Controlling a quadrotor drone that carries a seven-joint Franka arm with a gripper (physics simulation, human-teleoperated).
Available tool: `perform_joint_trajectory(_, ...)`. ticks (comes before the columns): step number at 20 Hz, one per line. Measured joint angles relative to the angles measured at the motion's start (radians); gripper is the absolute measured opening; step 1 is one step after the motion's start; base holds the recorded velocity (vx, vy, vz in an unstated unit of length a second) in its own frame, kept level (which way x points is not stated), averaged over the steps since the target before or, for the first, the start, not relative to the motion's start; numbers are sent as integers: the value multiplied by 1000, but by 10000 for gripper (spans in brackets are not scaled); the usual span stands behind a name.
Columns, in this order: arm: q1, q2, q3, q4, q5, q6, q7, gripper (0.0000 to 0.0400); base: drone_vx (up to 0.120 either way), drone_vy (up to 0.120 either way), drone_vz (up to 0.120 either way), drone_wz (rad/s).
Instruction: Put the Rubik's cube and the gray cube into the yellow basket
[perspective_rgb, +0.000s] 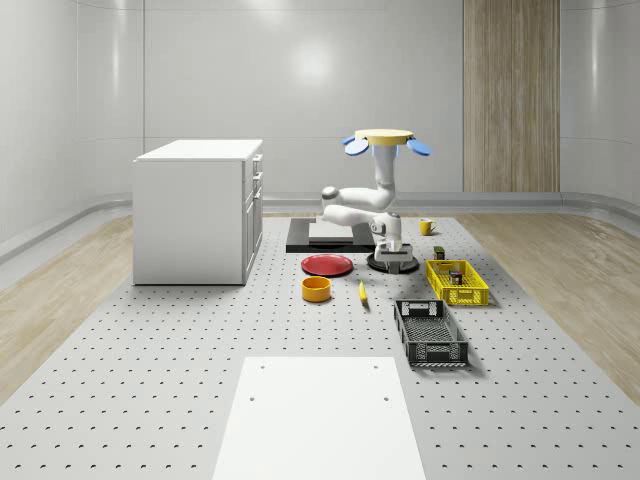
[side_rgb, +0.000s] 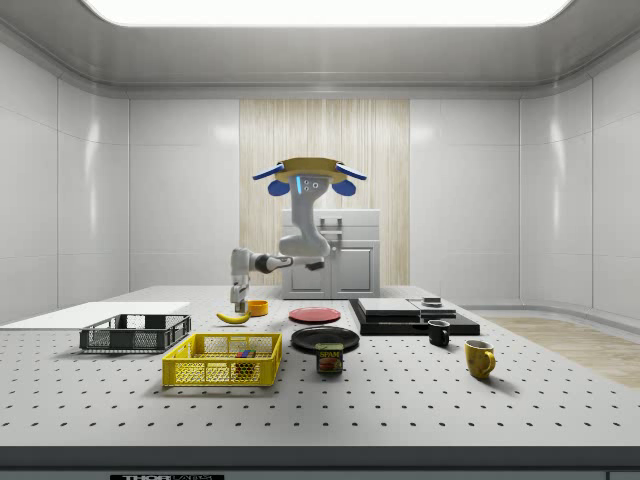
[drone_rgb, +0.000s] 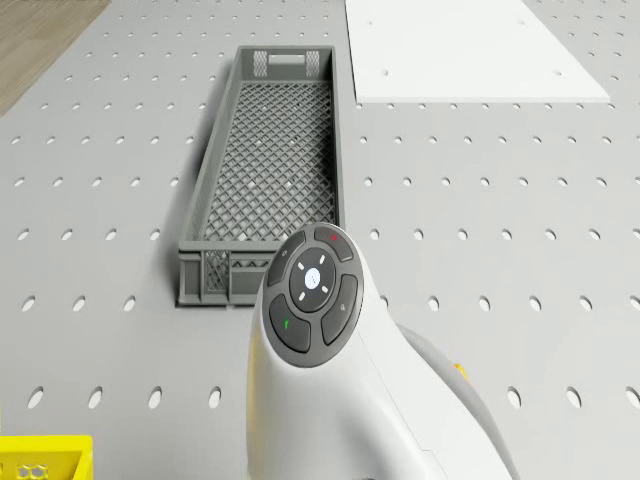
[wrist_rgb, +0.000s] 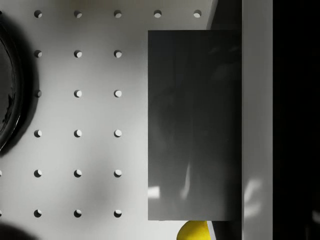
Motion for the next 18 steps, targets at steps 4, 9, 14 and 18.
perform_joint_trajectory(4,0,-1,7,-2,7,-1,1,250,120,120,0,0)
perform_joint_trajectory(9,0,-4,11,-2,11,0,1,250,120,120,0,0)
perform_joint_trajectory(14,-1,-6,12,-3,13,1,2,250,104,64,24,0)
perform_joint_trajectory(18,-2,-7,13,-2,14,3,3,250,0,0,120,0)
